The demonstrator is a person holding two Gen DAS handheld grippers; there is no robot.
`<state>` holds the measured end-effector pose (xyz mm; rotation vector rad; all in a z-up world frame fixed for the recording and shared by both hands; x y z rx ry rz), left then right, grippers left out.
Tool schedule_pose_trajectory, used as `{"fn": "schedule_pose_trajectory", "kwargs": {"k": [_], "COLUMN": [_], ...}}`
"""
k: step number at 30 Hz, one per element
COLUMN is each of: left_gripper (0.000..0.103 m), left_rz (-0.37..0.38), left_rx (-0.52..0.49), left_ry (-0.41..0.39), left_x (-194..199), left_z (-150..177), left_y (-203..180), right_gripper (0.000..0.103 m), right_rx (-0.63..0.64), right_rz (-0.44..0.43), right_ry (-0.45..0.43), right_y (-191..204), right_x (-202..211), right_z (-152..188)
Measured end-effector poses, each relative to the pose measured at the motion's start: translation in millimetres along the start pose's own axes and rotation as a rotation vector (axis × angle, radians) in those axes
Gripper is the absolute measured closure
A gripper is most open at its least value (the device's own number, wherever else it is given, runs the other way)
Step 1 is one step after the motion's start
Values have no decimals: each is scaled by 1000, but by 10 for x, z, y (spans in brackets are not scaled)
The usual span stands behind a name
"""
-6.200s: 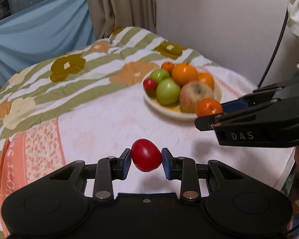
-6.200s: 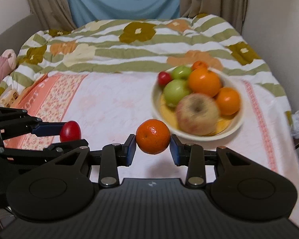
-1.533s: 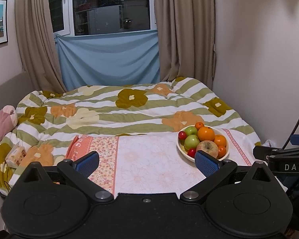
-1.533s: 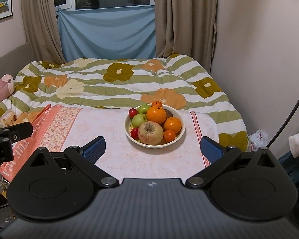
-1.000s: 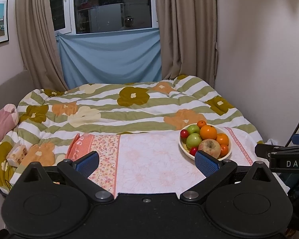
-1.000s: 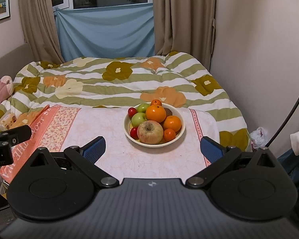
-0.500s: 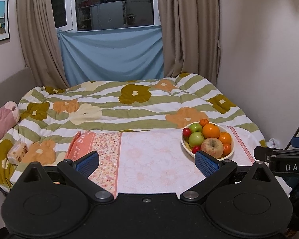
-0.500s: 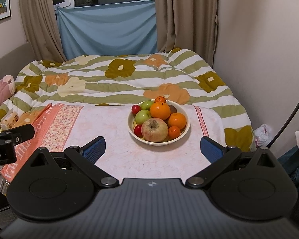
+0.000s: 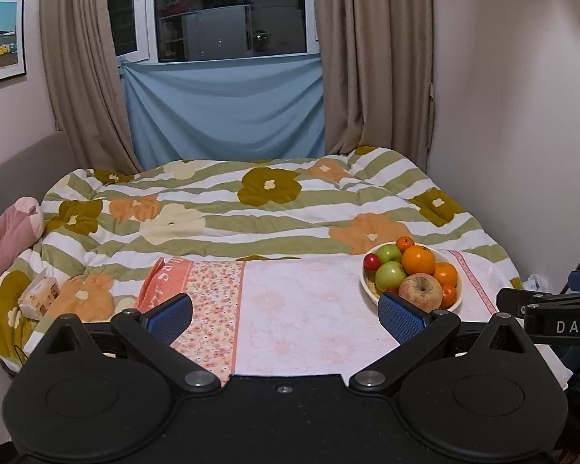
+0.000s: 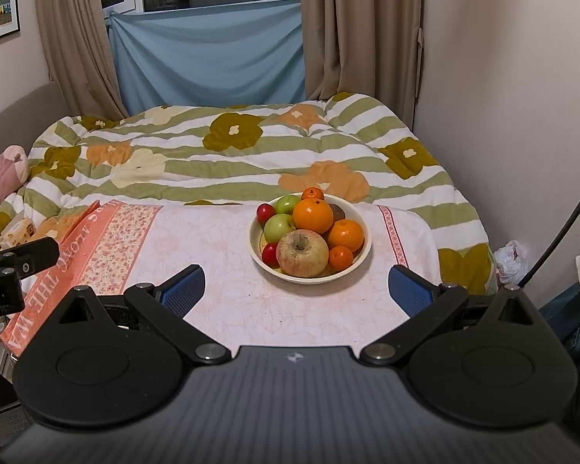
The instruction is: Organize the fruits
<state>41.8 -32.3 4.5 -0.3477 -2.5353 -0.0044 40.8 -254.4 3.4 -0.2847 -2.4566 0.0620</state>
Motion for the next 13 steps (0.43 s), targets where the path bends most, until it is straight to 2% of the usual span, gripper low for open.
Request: {"fn": "schedule_pose_trajectory", "kwargs": {"k": [13], "left_gripper": [0], "left_rz": [-4], "left_rx": [-21], "left_ry": [-6], "left_x": [-4], "left_z": [-12], "left_y": [73], "right_gripper": [0], "right_rx": [4], "right_rz": [-1], "right_ry": [1], "right_y": [61], "right_x": [-37], "right_z": [-8]}}
Point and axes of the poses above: each gripper's, at about its wrist camera, not at the fingertips, and x roughly against the way its jaws point, y to its left, z to its underside, the point moved 6 cm from there along -x, roughly the way its jaws point, and after that the axes turned 12 degrees about z, right-handed, at the moved point
